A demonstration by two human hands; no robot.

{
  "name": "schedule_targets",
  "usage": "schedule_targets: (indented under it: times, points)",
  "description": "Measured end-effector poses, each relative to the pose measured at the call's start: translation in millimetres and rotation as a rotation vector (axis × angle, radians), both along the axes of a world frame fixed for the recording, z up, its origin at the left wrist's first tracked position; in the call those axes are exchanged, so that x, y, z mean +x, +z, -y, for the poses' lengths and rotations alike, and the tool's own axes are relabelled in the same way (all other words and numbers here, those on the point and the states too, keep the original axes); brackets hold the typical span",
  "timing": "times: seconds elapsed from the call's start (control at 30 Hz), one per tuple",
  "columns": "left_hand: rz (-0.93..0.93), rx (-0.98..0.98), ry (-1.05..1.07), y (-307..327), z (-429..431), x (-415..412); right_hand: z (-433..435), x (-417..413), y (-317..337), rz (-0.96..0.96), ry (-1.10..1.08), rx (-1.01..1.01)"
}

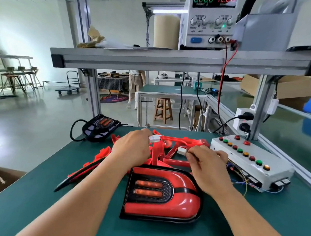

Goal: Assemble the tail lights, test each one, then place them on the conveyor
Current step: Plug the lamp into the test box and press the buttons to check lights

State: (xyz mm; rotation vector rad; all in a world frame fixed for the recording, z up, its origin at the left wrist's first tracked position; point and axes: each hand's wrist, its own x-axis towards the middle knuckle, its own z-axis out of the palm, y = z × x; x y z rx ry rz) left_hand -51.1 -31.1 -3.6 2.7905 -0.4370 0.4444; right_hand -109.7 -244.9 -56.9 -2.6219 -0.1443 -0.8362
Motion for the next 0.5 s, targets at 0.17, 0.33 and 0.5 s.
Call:
schedule_targets:
  times: [0.17,0.33,0.5]
  points:
    - [-0.002,-0.347,-0.234,-26,-23,-16,-9,-4,4,0.08,0.041,0.01]
    - [0.007,-0.476,-0.367,-35,-26,-13,-17,-9,7,0.141,0.112,-0.014]
    - [0.009,-0.518,-0.368,-38,-29,-11,-23,-11,6,0.156,0.167,-0.034]
